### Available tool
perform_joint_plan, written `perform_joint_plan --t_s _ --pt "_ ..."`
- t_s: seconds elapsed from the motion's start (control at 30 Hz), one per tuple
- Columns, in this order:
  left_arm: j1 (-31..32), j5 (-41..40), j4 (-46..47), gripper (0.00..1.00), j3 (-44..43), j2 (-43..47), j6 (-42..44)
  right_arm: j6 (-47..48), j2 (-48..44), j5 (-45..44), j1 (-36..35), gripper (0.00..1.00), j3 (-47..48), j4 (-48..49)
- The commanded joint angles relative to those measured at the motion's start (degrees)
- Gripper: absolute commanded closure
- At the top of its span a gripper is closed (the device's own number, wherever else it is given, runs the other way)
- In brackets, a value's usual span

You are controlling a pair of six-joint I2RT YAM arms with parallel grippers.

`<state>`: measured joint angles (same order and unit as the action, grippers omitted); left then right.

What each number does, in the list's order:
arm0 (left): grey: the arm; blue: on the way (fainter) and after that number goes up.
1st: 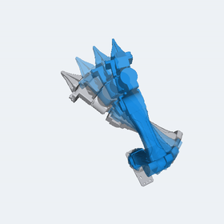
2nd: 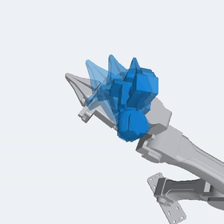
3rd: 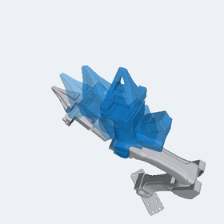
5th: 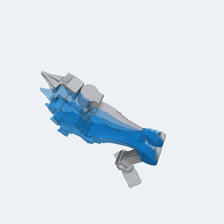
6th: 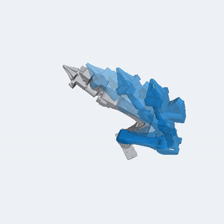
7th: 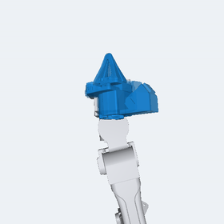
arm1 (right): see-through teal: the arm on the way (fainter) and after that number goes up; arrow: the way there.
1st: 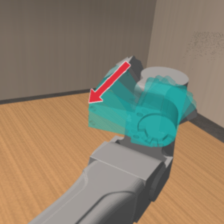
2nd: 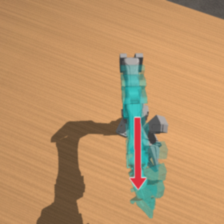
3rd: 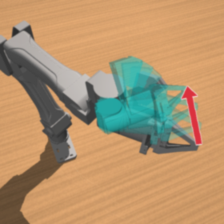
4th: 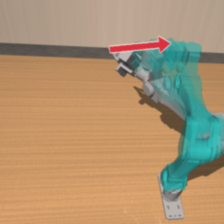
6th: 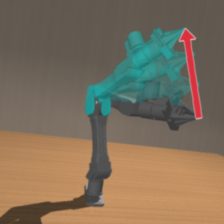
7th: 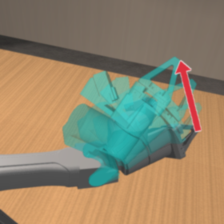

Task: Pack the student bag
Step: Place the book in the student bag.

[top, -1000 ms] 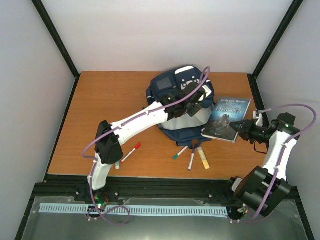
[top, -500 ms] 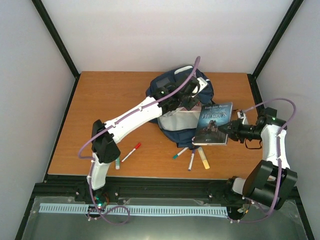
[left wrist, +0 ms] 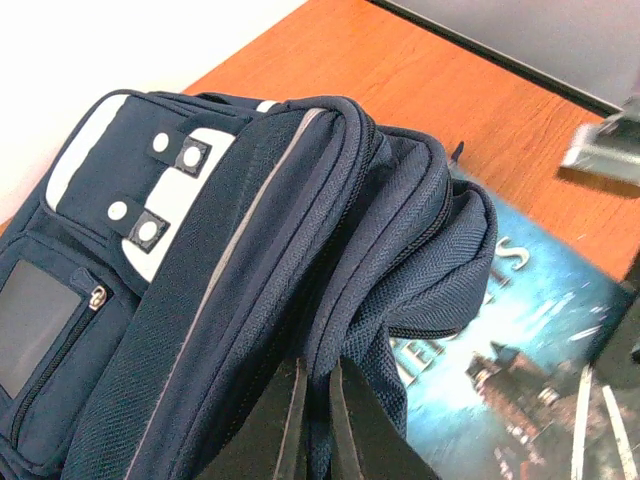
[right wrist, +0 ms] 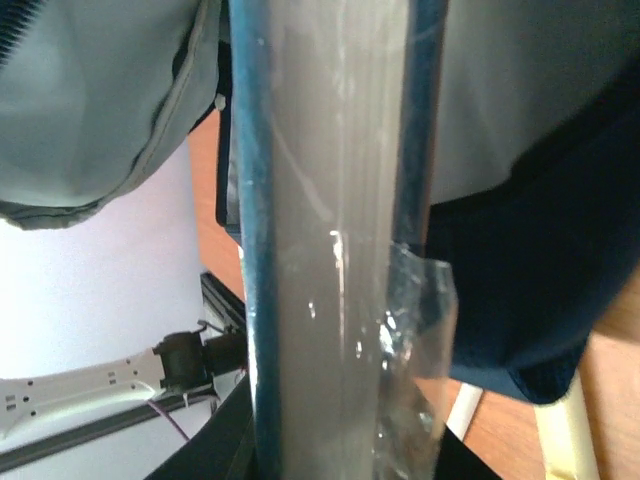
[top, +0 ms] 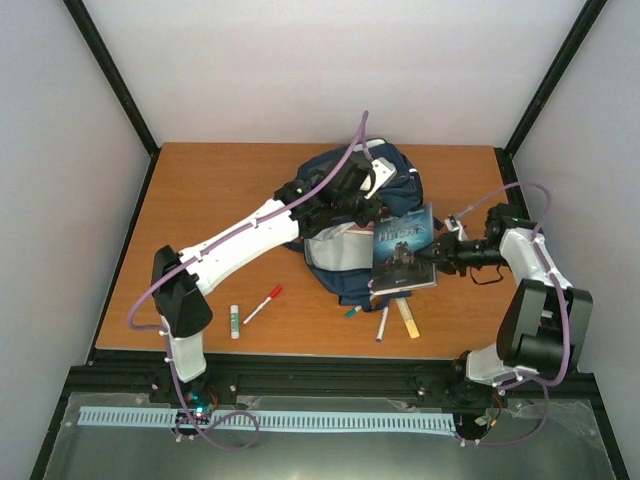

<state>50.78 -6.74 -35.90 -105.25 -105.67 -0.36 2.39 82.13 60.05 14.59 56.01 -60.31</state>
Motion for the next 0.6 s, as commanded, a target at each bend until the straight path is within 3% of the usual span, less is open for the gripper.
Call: perform_joint_plan --t_s 0.0,0.17,0.27,0.57 --pt "-0.25 -0.16 6.75 0.99 -1.66 2.47 -1.66 3.81 5.21 9.36 -5.46 0.97 3.36 5.87" --pt "-0.38 0.5 6.75 0.99 -1.86 1.77 -1.62 6.24 12.45 14.67 -8.92 0.97 8.35 4.71" --pt "-0.38 0.59 6.75 0.99 -1.88 1.91 -1.36 1.7 14.17 15.45 -9.41 0.97 8.62 10.25" --pt "-0.42 0.25 7.01 0.99 -1.36 3.18 -0.43 -9.8 21.17 8.57 -11.77 0.97 13.42 20.89"
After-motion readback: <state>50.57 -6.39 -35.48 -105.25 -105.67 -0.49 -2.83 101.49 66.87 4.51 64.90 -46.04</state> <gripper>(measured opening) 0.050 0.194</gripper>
